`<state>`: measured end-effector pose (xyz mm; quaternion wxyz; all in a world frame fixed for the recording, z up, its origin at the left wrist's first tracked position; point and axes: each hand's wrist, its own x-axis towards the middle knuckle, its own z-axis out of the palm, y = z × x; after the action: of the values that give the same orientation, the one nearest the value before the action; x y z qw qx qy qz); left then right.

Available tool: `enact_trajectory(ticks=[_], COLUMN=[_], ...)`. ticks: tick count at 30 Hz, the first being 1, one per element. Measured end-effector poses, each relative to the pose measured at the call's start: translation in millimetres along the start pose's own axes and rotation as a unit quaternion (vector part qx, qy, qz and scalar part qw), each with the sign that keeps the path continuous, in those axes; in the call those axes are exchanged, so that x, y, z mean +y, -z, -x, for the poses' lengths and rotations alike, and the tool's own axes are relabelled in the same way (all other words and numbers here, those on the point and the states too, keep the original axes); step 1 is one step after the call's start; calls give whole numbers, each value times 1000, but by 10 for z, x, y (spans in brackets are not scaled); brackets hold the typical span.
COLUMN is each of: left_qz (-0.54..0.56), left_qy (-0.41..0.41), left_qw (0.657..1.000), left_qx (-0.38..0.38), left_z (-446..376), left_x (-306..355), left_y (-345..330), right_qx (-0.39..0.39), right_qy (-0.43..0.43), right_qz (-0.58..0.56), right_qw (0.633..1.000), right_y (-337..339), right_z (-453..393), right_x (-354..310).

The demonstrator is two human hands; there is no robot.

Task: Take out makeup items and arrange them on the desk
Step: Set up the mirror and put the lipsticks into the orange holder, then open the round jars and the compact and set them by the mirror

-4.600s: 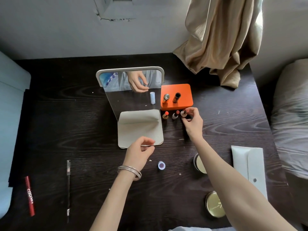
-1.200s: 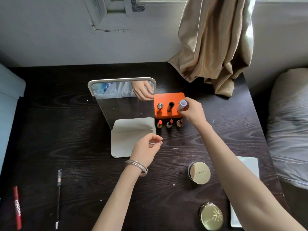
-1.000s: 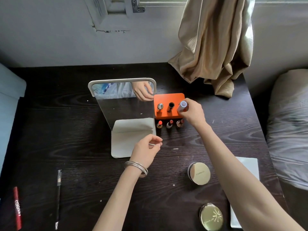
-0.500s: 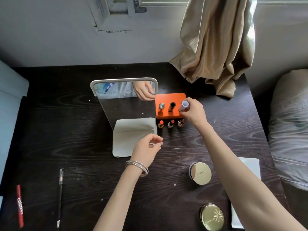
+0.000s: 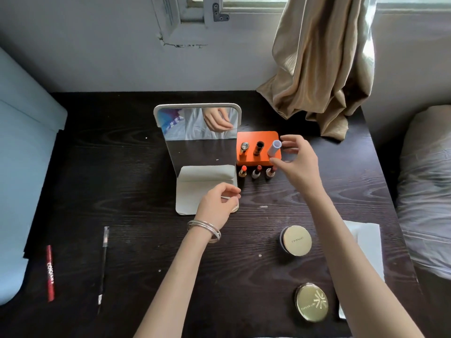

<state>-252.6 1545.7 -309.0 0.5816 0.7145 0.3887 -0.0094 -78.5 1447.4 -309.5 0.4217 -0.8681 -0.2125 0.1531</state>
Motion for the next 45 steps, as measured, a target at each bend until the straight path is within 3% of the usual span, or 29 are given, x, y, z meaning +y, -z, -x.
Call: enact_trajectory(ticks=[6, 12, 18, 25, 33, 38, 45], left_qz=[17, 51, 57, 59, 39, 29, -6], left_qy=[13, 42, 50, 65, 52, 10, -37], left_qw=[999, 994, 990, 988, 994, 999, 997], left_qx=[38, 90, 115, 129, 90, 28, -74], left_z=[301, 707, 1026, 1264, 1233, 1080, 879], left_x=[-170, -560, -997, -1341, -1440, -1260, -848], left_y=[170, 522, 1041, 1706, 2008, 1813, 1051], right_qx=[-113, -245, -290, -283, -238, -169, -39], right_qy=[-6, 12, 27, 23, -9, -53, -91], right_qz=[-115, -99, -80, -89, -109, -116, -65], right_qw=[987, 964, 953, 955, 965, 977, 993], right_y=[-105, -626, -1169, -1743, -1946, -1716, -1058], right_z=[745, 1258, 1654, 1985, 2196, 2238, 2223], right_x=[-323, -496, -801, -1205, -1307, -1154, -565])
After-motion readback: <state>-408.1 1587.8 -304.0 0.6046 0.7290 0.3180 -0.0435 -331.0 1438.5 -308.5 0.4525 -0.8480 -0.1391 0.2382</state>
